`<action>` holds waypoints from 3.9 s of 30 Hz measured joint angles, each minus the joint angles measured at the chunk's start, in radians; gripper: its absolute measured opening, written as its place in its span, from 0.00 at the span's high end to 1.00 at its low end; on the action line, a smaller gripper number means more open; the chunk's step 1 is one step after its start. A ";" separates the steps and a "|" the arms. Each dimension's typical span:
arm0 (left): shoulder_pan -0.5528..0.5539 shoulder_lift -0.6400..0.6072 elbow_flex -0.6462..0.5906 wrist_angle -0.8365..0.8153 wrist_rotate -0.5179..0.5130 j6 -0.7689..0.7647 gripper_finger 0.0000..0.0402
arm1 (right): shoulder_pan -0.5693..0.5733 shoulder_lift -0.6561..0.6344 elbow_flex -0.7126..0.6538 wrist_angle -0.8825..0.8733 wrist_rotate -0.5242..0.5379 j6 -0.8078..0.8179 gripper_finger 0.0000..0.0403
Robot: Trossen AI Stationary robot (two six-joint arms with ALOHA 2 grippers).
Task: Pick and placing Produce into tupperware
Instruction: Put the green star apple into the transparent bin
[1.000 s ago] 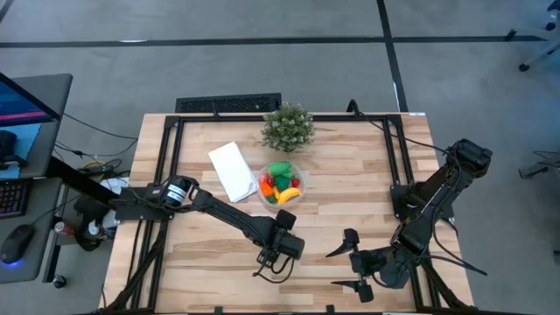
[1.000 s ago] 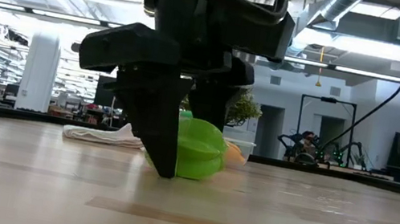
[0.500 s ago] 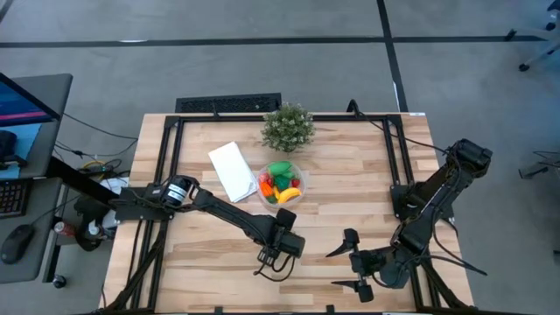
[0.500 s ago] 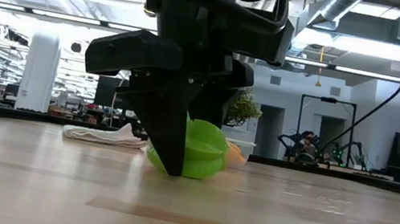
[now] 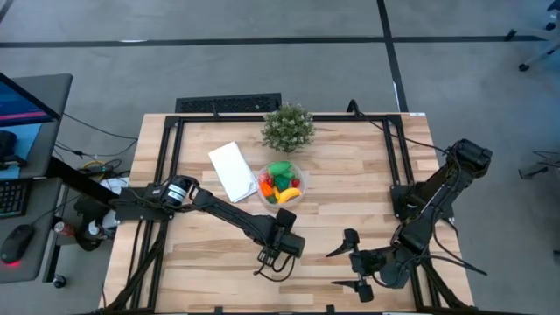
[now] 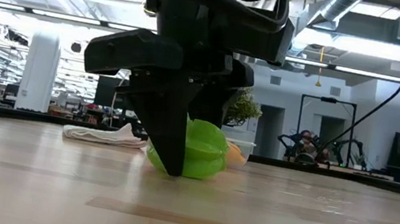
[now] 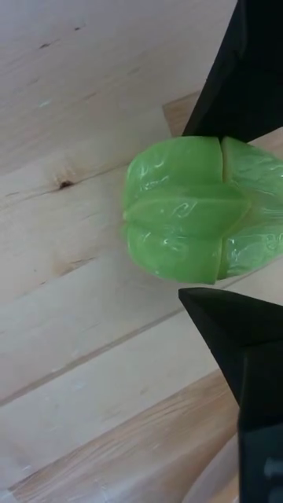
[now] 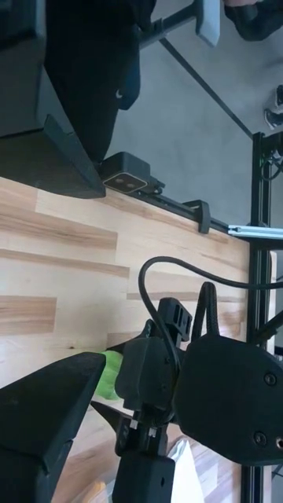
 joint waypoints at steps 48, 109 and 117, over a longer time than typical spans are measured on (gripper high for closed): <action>-0.001 0.000 0.000 -0.004 -0.004 0.002 0.35 | 0.000 0.000 0.000 0.000 0.000 0.000 0.18; 0.072 -0.001 0.307 -0.444 -0.409 0.036 0.42 | 0.002 0.000 0.000 -0.003 0.000 0.000 0.18; 0.170 -0.001 0.307 -0.425 -0.416 0.101 0.42 | 0.003 0.000 0.000 -0.005 -0.003 0.000 0.18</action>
